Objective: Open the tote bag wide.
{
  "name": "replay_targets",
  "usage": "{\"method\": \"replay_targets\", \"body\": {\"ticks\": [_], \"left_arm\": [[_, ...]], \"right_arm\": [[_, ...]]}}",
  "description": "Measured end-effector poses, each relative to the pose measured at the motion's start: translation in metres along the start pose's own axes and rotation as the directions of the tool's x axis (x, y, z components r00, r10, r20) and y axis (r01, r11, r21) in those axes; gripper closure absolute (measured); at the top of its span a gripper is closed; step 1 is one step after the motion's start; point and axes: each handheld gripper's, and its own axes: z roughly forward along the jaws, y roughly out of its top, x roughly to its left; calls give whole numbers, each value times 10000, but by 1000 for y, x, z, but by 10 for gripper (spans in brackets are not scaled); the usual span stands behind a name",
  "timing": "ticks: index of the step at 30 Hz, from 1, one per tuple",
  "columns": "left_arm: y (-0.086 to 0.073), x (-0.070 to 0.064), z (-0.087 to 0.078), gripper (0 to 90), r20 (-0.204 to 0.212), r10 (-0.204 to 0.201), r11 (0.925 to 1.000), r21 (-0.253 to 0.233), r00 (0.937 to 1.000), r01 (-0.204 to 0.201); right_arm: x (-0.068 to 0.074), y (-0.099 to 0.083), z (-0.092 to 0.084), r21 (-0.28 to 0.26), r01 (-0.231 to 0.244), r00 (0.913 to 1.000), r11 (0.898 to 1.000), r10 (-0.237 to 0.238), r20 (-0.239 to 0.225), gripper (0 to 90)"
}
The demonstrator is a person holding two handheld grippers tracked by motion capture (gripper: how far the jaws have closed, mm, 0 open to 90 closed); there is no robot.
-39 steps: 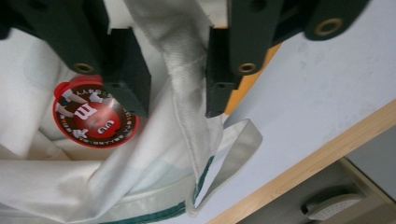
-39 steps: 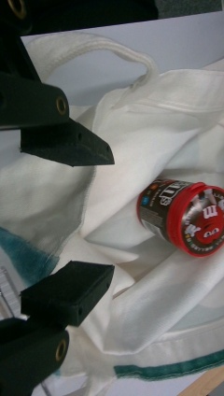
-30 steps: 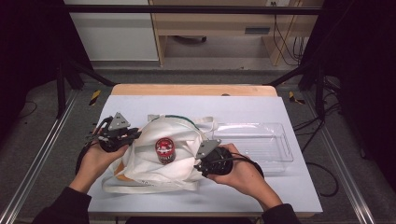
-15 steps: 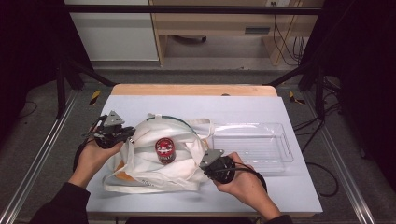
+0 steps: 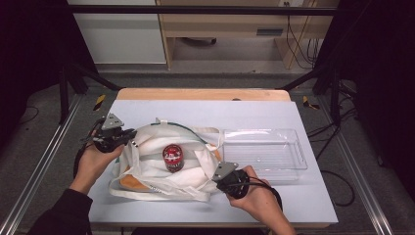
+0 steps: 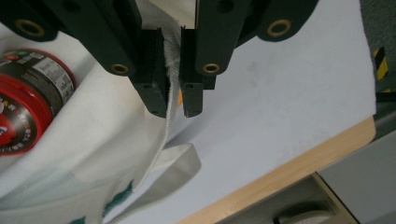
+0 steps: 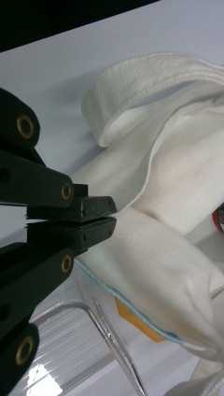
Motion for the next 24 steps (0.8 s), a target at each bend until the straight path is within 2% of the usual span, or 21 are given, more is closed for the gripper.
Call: {"method": "replay_targets", "body": {"ticks": [4, 7, 12, 17, 20, 24], "left_arm": [[9, 6, -7, 821, -316, 32, 9997, -229, 9995, -39], [8, 7, -4, 822, -287, 13, 9998, -185, 9996, -19], [-3, 8, 10, 822, -179, -225, 9997, 79, 9996, 227], [-17, 7, 23, 822, -115, -172, 9982, 570, 9998, 178], [-24, 8, 28, 821, -42, -382, 9975, 595, 9993, 384], [-28, 9, 29, 821, -46, -426, 9973, 594, 9991, 428]], "right_arm": [[1, -1, -4, -45, 42, 10000, 10000, -42, -18, 891], [2, -2, -4, -15, 14, 10000, 10000, -14, -26, 891], [2, -6, 0, -83, -88, 9999, 9999, 88, -90, 891], [3, -10, 3, -27, -110, 9998, 9999, 109, -194, 893], [4, -14, 4, 33, -176, 9997, 9998, 177, -176, 893], [5, -15, 4, -4, -166, 9997, 9999, 166, -204, 894]]}}
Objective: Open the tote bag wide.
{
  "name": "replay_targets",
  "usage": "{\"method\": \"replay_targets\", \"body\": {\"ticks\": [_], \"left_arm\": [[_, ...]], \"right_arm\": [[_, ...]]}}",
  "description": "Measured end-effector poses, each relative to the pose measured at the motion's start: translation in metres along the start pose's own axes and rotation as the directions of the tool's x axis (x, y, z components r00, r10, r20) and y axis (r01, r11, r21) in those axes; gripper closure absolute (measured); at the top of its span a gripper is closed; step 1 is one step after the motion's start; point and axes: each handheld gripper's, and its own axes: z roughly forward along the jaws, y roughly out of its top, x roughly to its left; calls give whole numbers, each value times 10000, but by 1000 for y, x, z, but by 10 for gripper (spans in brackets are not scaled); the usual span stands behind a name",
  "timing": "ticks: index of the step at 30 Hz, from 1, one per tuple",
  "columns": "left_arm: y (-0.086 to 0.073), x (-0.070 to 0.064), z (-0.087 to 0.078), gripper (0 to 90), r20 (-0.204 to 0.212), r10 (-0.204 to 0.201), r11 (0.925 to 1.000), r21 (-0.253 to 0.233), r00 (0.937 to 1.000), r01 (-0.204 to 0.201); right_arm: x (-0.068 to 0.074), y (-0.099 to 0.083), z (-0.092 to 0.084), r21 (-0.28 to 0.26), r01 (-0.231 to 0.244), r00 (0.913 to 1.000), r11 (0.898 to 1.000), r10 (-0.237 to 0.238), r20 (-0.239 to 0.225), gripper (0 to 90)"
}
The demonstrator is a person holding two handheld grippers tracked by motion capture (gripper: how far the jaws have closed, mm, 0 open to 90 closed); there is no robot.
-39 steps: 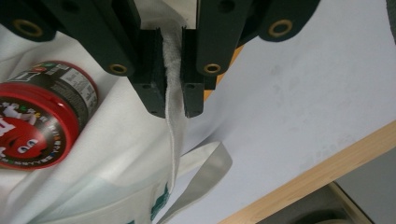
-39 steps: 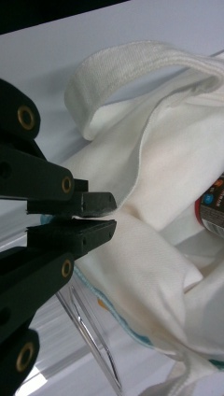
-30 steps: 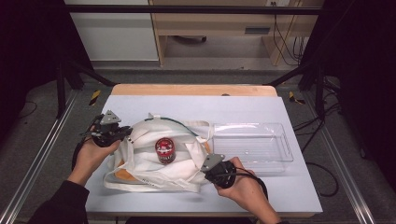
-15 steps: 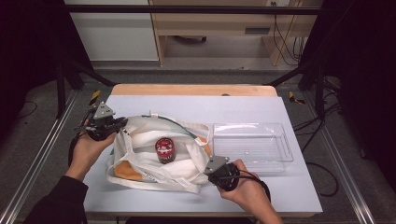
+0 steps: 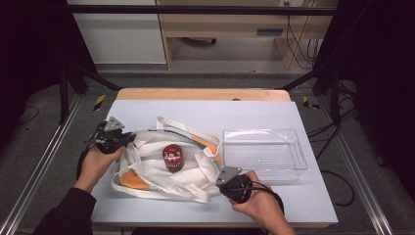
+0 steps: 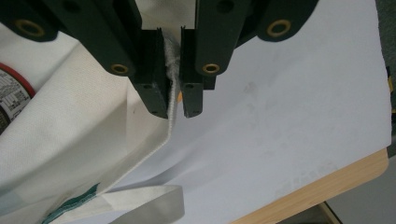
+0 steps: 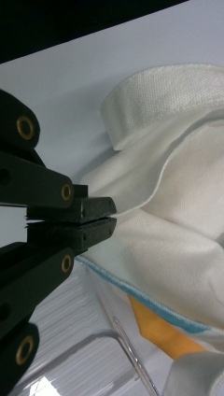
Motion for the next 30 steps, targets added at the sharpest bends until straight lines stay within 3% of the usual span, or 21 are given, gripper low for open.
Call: {"method": "replay_targets", "body": {"ticks": [5, 14, 18, 19, 21, 22, 23, 26, 30], "left_arm": [[-3, -3, 6, 820, -11, 366, 9986, 394, 9993, -366], [-11, -7, 5, 812, -117, 104, 9998, 146, 9999, -102], [-9, -10, -9, 734, -400, 67, 9990, -441, 9992, -85], [-8, -12, -18, 643, -537, -18, 9976, -689, 9986, -19], [-8, -13, -23, 613, -658, -36, 9967, -806, 9978, -18], [-8, -16, -36, 578, -703, -116, 9948, -1020, 9975, 44], [-8, -16, -36, 558, -703, -116, 9948, -1020, 9975, 44], [-12, -26, -56, 540, -611, -229, 9900, -1404, 9979, 141], [-21, -41, -70, 506, -383, -276, 9896, -1418, 9989, 219]], "right_arm": [[3, -2, 3, 73, -15, 10000, 10000, 15, -77, 894], [3, -4, 8, 126, -181, 9997, 9998, 183, -147, 884], [1, -1, 1, -142, -238, 9997, 9996, 237, -110, 774], [2, 3, -5, -592, -26, 9999, 9982, 17, -151, 687], [2, 4, -7, -737, 34, 9999, 9973, -42, -116, 648], [2, 11, -14, -1075, 174, 9997, 9941, -189, -134, 587], [2, 14, -15, -1152, 194, 9997, 9931, -210, -120, 567], [-1, 24, -20, -1276, 256, 9996, 9915, -271, -101, 536], [-11, 45, -21, -1449, 280, 9996, 9891, -287, -26, 480]]}}
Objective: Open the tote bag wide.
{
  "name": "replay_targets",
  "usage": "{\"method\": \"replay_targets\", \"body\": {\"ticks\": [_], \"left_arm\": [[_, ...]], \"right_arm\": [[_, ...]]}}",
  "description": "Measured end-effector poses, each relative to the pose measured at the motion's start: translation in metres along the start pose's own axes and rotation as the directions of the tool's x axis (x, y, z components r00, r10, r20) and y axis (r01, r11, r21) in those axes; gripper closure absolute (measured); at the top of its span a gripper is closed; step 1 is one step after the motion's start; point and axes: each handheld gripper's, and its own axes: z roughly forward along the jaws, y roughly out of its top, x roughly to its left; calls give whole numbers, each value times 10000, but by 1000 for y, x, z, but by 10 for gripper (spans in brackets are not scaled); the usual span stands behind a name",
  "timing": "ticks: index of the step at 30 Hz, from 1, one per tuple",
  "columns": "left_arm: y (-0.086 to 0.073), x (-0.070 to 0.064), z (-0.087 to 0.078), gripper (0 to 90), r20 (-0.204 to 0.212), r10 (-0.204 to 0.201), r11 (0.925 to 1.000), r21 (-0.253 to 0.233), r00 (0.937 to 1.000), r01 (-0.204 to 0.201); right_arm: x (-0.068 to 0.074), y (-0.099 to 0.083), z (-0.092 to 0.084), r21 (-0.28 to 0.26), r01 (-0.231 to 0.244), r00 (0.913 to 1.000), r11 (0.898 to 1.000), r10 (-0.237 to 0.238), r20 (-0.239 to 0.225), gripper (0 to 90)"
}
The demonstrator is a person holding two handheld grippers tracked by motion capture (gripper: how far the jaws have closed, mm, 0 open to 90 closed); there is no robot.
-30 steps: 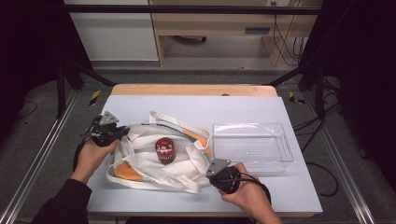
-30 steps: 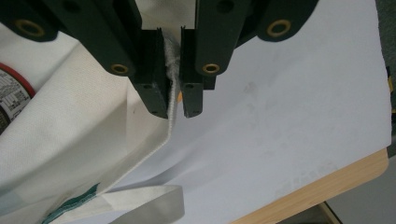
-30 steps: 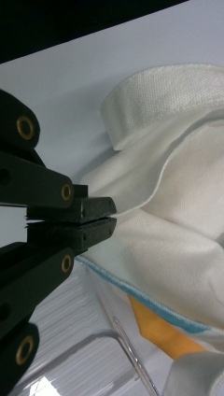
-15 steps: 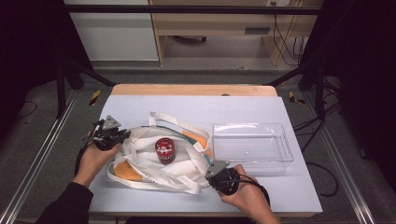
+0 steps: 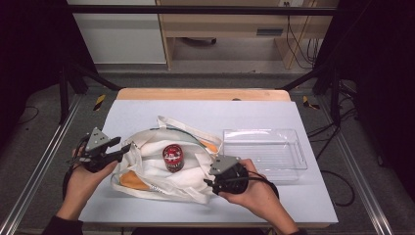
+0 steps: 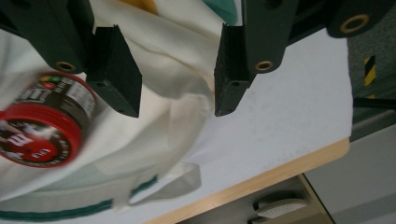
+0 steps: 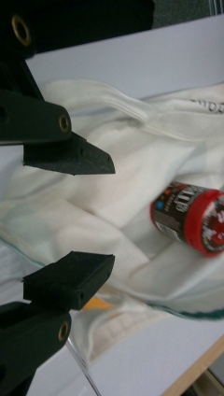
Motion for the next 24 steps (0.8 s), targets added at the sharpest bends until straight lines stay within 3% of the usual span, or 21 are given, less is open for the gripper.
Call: {"method": "replay_targets", "body": {"ticks": [3, 5, 9, 14, 16, 24], "left_arm": [[-8, -12, -6, 493, 226, -238, 9997, -52, 9995, 240], [-13, -19, -7, 486, 459, -257, 9996, -63, 9986, 261], [-23, -32, -2, 475, 506, -92, 9997, 231, 9987, 80], [-31, -34, 2, 518, 763, -235, 9992, 355, 9968, 208], [-37, -38, 5, 524, 920, -272, 9989, 401, 9954, 236], [-40, -40, 9, 622, 1425, -225, 9986, 504, 9895, 155]], "right_arm": [[-19, 16, 9, -54, -320, 9992, 9995, 321, 225, 475], [-23, 19, 10, -49, -325, 9992, 9995, 327, 229, 476], [-44, 39, 30, 284, -390, 9986, 9988, 379, 379, 478], [-55, 51, 45, 518, -584, 9974, 9969, 561, 457, 484], [-62, 57, 59, 728, -685, 9971, 9950, 660, 368, 478], [-73, 58, 91, 1527, -843, 9963, 9847, 860, -44, 498]]}}
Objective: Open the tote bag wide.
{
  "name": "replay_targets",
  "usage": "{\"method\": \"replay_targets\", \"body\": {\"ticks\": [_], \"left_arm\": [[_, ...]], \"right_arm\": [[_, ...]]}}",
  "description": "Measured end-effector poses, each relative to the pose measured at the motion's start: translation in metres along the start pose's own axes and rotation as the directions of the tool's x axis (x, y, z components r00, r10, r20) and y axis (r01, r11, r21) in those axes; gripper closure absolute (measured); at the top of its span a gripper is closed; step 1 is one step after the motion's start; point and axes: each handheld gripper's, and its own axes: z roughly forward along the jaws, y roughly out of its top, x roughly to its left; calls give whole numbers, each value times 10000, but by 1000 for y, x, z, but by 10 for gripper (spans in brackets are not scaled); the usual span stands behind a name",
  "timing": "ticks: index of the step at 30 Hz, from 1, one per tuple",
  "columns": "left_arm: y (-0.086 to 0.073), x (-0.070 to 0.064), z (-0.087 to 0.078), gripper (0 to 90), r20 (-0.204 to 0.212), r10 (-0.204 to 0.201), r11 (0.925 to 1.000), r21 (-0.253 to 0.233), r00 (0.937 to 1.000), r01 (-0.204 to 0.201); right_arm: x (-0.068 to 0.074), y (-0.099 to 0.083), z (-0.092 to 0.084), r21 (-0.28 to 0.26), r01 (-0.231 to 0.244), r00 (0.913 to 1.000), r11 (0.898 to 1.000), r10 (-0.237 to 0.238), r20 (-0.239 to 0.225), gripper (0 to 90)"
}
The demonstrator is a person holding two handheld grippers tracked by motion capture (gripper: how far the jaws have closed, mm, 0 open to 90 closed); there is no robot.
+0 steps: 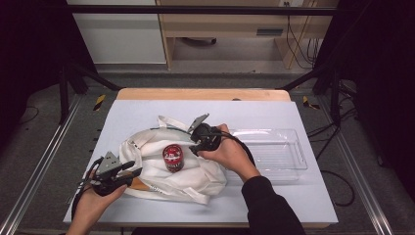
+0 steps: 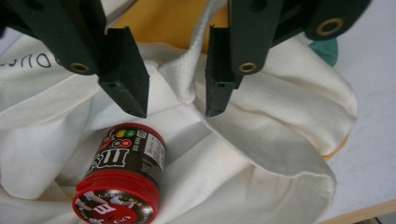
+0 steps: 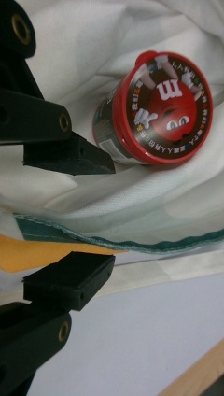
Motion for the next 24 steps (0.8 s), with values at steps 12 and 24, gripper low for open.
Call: {"method": "replay_targets", "body": {"ticks": [12, 24], "left_arm": [[-1, -4, 4, 819, -39, 381, 9986, 378, 9993, -379], [-9, -2, -6, 831, 111, 575, 9968, 554, 9983, -580]], "right_arm": [[-11, 5, 11, 498, -180, 9997, 9986, 170, 194, 833], [-42, 13, 6, 27, -1272, 9890, 9919, 1266, 765, 851]]}}
